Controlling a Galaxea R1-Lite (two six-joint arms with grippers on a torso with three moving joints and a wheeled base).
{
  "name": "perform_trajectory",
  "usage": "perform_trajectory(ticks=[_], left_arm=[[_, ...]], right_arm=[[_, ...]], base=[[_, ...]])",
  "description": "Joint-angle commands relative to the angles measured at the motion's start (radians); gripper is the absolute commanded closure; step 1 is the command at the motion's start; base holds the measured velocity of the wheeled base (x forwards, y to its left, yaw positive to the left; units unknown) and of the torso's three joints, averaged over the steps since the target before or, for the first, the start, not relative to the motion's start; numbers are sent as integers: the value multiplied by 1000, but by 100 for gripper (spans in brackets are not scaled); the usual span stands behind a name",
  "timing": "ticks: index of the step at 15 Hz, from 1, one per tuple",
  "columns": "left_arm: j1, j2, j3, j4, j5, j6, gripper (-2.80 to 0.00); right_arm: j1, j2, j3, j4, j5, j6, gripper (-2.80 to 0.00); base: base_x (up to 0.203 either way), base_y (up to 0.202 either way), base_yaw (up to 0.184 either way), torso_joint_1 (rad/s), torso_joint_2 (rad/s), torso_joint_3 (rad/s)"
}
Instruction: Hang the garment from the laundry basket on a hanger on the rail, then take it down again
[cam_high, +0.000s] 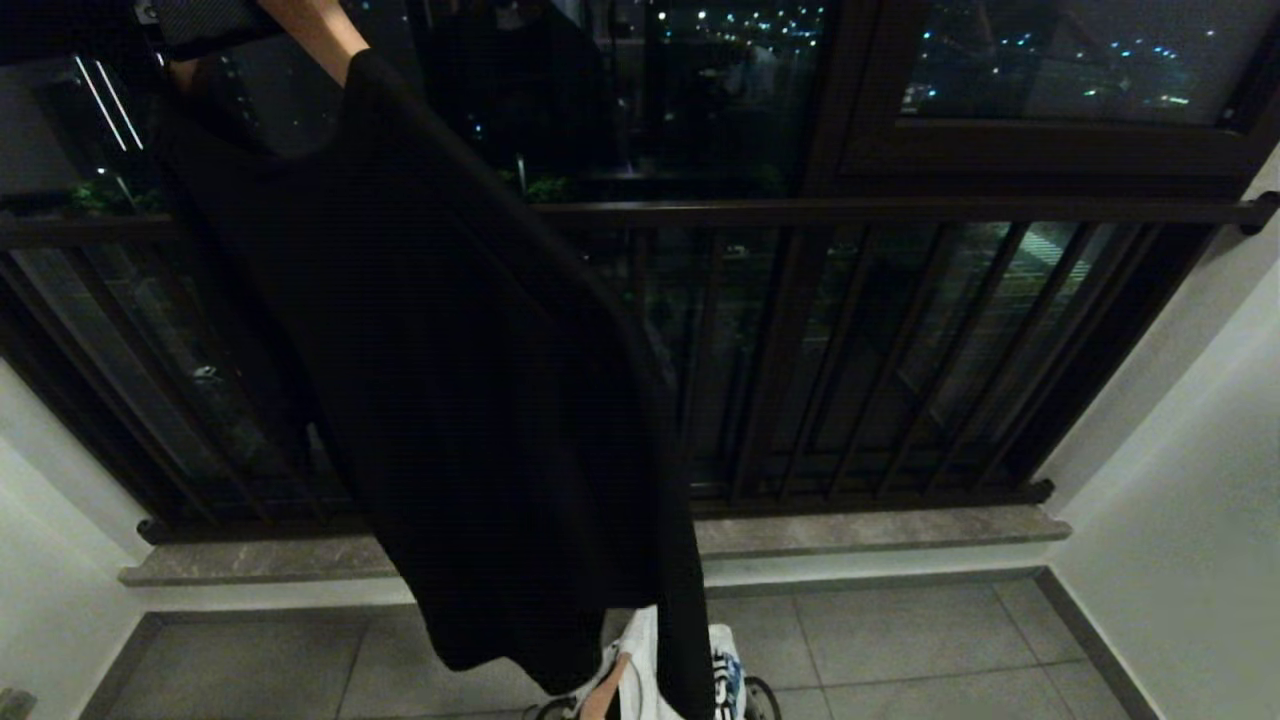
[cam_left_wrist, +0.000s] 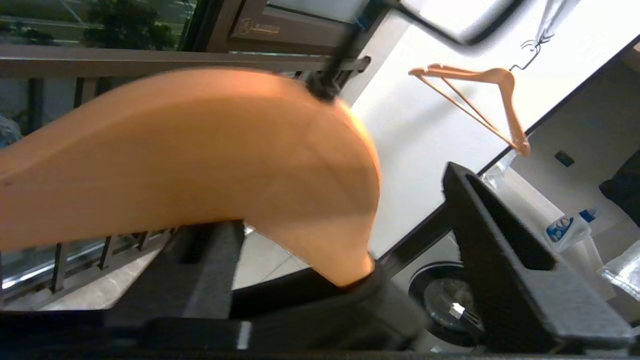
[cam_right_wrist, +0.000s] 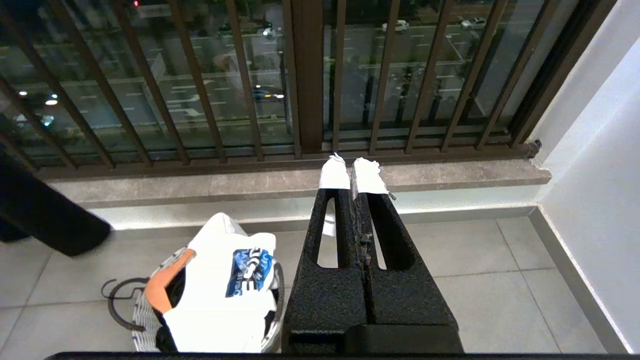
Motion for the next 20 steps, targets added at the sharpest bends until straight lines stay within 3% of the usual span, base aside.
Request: perform_trajectory(ticks=[1, 9, 15, 18, 19, 20], left_arm=[[0, -22, 18, 1, -4, -5, -280], [13, -177, 171, 6, 5, -32, -280], [12, -392, 323, 18, -3, -44, -280], [12, -490, 393, 82, -1, -43, -280], [12, -514, 404, 104, 1, -42, 0], [12, -533, 419, 109, 1, -42, 0]], right_arm=[[0, 0, 0, 0, 0, 0, 0], [0, 0, 0, 0, 0, 2, 0], [0, 0, 0, 0, 0, 0, 0], [0, 0, 0, 0, 0, 0, 0], [0, 0, 0, 0, 0, 0, 0], [0, 0, 0, 0, 0, 2, 0]], base=[[0, 0, 0, 0, 0, 0], [0, 0, 0, 0, 0, 0], [0, 0, 0, 0, 0, 0], [0, 0, 0, 0, 0, 0], [0, 0, 0, 0, 0, 0], [0, 0, 0, 0, 0, 0]])
